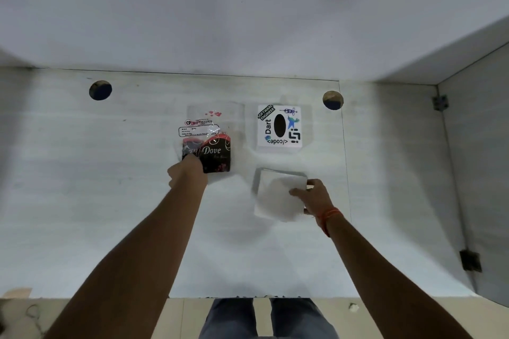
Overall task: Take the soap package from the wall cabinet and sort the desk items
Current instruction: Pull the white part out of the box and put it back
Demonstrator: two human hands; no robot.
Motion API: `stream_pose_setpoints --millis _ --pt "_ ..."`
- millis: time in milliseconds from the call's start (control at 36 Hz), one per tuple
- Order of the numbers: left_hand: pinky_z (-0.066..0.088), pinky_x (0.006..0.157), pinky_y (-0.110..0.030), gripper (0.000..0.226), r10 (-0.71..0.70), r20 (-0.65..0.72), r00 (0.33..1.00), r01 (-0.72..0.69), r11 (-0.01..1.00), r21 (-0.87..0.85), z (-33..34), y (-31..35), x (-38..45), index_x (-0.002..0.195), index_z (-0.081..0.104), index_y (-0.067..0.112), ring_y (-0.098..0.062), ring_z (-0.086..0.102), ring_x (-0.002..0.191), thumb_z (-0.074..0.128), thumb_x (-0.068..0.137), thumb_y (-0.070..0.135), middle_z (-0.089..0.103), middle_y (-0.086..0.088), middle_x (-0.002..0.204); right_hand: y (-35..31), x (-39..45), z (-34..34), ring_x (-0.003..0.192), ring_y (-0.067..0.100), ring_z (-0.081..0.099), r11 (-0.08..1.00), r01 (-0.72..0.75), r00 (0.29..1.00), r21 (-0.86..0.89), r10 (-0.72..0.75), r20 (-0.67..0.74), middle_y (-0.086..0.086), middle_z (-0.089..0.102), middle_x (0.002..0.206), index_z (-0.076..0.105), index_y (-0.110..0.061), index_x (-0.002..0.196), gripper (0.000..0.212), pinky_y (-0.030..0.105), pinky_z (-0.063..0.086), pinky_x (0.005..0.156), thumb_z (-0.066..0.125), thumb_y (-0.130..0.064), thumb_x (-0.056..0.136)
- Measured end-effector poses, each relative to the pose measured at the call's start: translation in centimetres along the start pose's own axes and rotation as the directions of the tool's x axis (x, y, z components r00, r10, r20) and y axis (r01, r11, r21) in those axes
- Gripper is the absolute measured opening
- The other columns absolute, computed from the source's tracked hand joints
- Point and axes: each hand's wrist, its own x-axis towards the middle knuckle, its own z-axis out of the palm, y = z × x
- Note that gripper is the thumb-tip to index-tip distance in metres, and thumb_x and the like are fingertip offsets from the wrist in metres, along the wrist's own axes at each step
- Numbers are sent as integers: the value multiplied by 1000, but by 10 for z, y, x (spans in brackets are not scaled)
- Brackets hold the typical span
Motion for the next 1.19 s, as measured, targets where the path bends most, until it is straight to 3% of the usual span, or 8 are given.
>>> stream_pose_setpoints --millis 167,278,361,528,639,694,861,1194 --pt "30 109 -51 73 461 -167 872 -383 853 355 14 17 -58 146 27 13 -31 28 138 64 84 25 23 -11 153 -40 -8 0 126 30 47 852 362 886 -378 -440 -144 15 45 138 35 -7 142 75 35 37 103 74 -20 80" --pt "39 103 -49 71 838 100 537 -822 492 287 26 8 -71 142 38 12 -33 39 131 63 76 13 41 -10 142 -79 6 12 134 33 36 616 605 697 -504 -716 -38 19 39 144 44 -6 138 65 40 38 109 72 -13 80" --pt "46 95 -35 62 852 364 377 -917 399 14 29 -8 -86 136 46 8 -22 54 107 57 76 -3 52 -5 120 -96 24 23 146 38 16 443 524 712 -727 -697 89 22 18 157 41 -14 142 68 47 38 107 71 -22 82" --pt "53 81 -29 60 570 687 450 -844 524 118 30 -37 -87 136 47 14 -22 59 101 70 81 5 54 -9 127 -79 47 28 149 39 -3 331 433 755 -839 -642 136 19 -1 162 51 -17 131 53 60 37 106 71 -32 83" --pt "44 72 -16 66 469 698 542 -715 693 89 21 -42 -83 139 45 17 -16 56 104 77 82 24 49 -5 135 -68 38 21 142 33 29 431 648 630 -627 -766 125 13 34 151 56 -15 111 41 50 48 97 63 -46 85" --pt "45 74 -22 72 406 726 556 -634 772 53 15 -39 -87 142 42 19 -16 53 109 78 81 29 44 -4 140 -71 17 16 119 28 52 612 700 672 -368 -739 48 8 54 127 53 -13 110 36 43 54 90 56 -44 91" --pt "44 103 -48 95 232 869 436 -531 846 41 1 -36 -114 146 37 34 -21 50 125 82 63 41 46 0 141 -78 -25 -4 84 20 59 851 505 860 146 -511 -1 4 60 91 56 -6 102 45 29 52 70 46 -49 96" --pt "58 69 -29 65 224 889 399 -508 861 11 -6 -50 -148 138 48 30 -28 67 106 76 82 16 66 -13 123 -63 -54 -20 85 21 59 860 510 860 20 -510 4 16 64 100 59 -4 103 57 31 53 73 44 -58 91"
